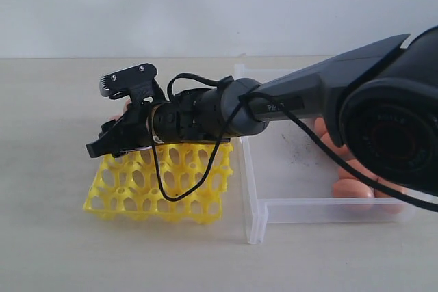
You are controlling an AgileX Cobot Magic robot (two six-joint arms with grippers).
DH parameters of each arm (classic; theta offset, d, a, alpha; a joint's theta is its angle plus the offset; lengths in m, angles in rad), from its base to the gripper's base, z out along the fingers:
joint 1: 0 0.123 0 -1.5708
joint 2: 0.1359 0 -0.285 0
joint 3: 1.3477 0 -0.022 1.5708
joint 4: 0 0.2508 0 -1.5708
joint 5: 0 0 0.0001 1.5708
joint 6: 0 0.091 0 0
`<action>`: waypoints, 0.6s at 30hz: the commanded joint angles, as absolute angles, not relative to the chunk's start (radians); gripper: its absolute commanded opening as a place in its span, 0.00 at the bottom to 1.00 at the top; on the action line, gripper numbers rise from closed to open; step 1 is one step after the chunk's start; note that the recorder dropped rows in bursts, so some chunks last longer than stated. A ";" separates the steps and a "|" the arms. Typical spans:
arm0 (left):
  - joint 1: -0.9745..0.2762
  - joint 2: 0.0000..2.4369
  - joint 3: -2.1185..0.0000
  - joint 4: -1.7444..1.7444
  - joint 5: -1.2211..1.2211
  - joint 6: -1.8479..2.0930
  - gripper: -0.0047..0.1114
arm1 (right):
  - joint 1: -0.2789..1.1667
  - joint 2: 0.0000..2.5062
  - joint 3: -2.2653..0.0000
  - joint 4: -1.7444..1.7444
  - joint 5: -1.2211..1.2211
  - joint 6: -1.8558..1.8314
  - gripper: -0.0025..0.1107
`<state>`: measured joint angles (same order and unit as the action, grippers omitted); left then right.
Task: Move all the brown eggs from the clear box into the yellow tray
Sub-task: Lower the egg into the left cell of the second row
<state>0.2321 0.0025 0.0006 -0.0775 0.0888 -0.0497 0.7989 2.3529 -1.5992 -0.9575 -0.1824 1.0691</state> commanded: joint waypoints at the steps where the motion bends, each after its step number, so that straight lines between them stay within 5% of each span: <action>1: 0.234 0.000 0.000 -0.086 0.076 -0.059 0.07 | 0.798 2.351 -1.596 -0.952 -0.132 1.063 0.51; 18: 0.234 0.000 0.000 -0.086 0.076 -0.059 0.07 | 0.800 2.292 -1.596 -0.954 -0.089 1.057 0.51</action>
